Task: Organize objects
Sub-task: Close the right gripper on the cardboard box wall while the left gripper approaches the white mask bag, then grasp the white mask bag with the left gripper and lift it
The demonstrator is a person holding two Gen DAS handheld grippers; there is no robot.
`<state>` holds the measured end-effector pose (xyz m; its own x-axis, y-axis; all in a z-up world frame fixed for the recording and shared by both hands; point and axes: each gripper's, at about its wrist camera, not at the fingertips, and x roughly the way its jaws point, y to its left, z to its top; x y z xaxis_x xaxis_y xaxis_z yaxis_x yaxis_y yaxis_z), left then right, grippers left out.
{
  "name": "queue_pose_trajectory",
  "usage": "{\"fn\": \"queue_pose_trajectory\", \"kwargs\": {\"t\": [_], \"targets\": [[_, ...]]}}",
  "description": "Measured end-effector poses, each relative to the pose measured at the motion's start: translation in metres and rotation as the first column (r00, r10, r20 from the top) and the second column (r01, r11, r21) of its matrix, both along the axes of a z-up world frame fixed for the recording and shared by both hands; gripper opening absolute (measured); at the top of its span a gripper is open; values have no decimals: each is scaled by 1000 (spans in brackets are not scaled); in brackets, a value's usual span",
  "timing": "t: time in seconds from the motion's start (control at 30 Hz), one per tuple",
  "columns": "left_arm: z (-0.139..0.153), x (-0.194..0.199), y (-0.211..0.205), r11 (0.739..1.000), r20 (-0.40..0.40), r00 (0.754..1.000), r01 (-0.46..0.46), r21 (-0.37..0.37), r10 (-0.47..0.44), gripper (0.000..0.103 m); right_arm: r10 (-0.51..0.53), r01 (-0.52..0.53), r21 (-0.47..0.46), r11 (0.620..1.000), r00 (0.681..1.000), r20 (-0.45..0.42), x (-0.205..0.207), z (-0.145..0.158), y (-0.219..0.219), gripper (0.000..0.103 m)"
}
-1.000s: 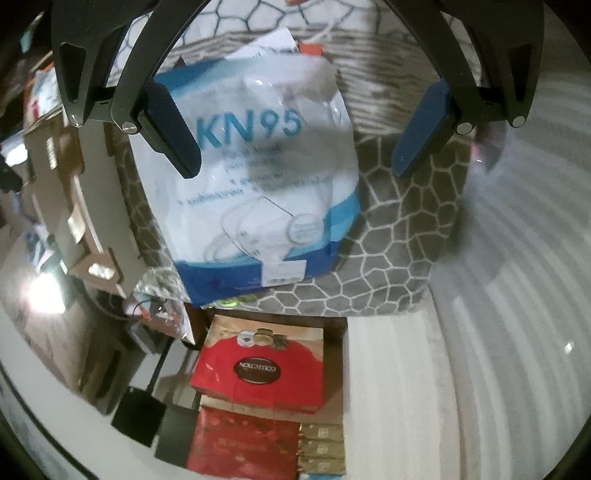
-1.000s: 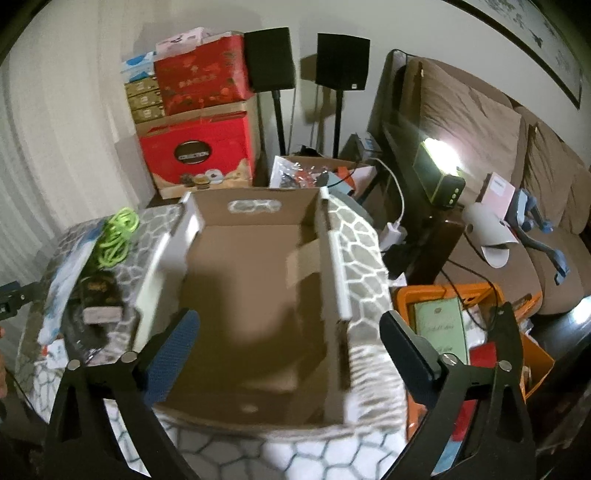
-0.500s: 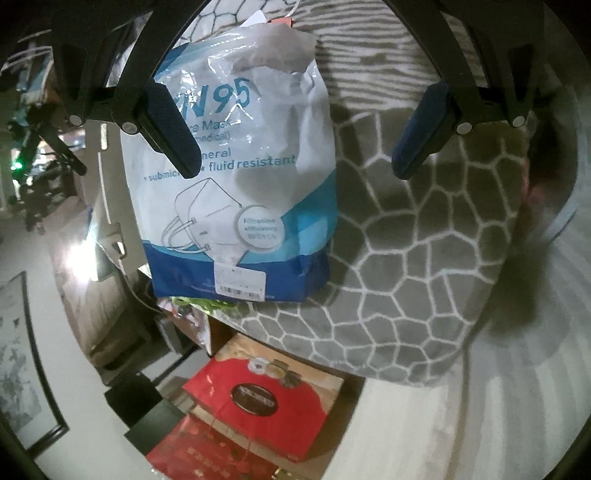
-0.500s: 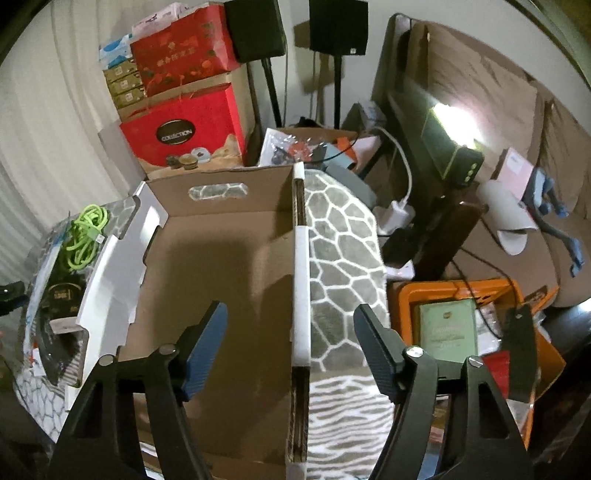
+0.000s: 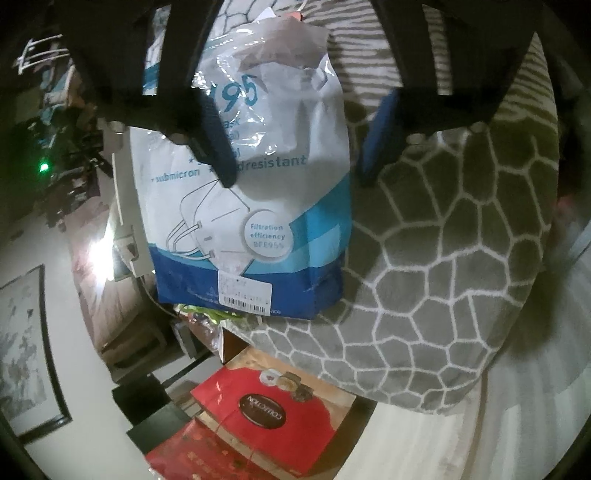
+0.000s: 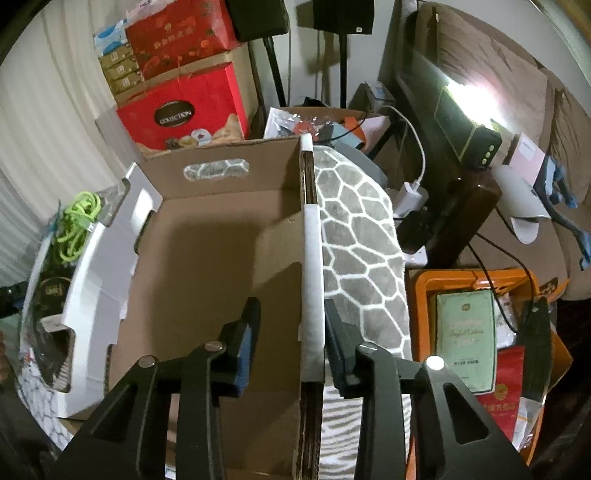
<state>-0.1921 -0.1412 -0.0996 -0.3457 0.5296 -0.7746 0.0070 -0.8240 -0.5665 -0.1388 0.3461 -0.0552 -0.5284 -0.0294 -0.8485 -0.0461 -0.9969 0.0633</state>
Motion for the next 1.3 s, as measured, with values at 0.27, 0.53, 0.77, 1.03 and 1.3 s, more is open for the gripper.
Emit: {"fn": "queue_pose_trajectory", "kwargs": {"t": [0.27,0.53,0.77,1.03,1.3], "targets": [[11,7,-5,999,-33,999,-19,42,20,34,-23,23,1,1000,1000,1,0,-3,8,13],[-4,1,-5,994,6,1000,-30,105,30,51,-21,21,-1,1000,1000,4,1,-6,9,12],[10,6,-7,989,-6,998,-58,139,59,6,-14,14,1,1000,1000,5,3,-6,9,12],[63,20,-6,965,-102,992,-49,256,77,2,-12,12,1,1000,1000,6,5,-6,9,12],[60,0,30,952,-107,993,70,298,-40,50,-15,15,-1,1000,1000,3,7,-5,9,13]]}}
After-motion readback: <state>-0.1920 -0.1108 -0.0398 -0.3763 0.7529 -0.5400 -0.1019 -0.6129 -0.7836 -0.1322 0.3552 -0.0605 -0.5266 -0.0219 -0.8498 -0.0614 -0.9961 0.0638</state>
